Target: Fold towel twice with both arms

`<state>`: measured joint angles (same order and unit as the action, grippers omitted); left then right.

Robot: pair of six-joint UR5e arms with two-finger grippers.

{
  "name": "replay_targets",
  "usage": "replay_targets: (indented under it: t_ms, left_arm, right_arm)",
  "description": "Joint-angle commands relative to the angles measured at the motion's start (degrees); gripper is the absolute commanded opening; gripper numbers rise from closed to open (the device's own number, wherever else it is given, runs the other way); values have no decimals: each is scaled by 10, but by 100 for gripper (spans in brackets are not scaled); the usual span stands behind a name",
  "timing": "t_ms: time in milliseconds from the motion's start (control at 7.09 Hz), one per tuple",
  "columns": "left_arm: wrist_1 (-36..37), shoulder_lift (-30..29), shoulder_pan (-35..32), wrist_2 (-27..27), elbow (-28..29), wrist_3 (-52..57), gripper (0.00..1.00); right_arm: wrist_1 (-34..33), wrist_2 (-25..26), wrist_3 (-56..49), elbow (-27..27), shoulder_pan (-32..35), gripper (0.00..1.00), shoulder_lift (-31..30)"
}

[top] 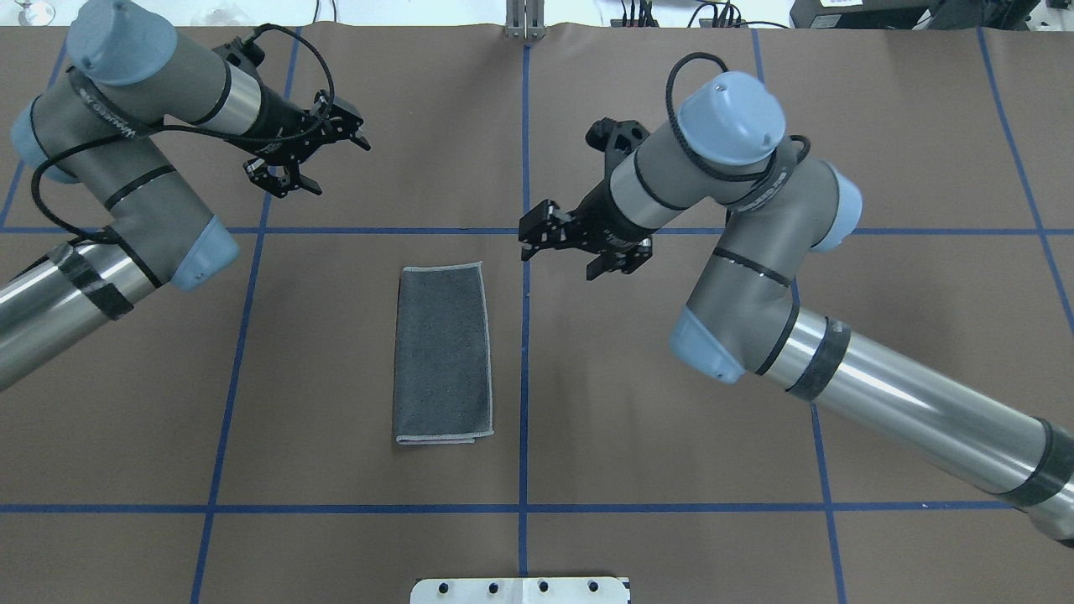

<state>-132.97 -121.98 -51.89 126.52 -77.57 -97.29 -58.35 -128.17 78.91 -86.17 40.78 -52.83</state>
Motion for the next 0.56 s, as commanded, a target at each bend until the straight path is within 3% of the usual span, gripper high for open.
replay_targets:
  t_ms: [0,282,423]
  left_arm:
    - [3,72,40,-14,-101,-35,100]
    - [35,128,151,-105,-203,-97,100]
    - [93,128,198,-137,-242,-108,100]
  right_arm:
    - [-34,-24,-78,7,61,100,-13]
    - [-43,-22,-82,8,69,100,-12]
    - [-43,-21,-82,8,69,100,-12]
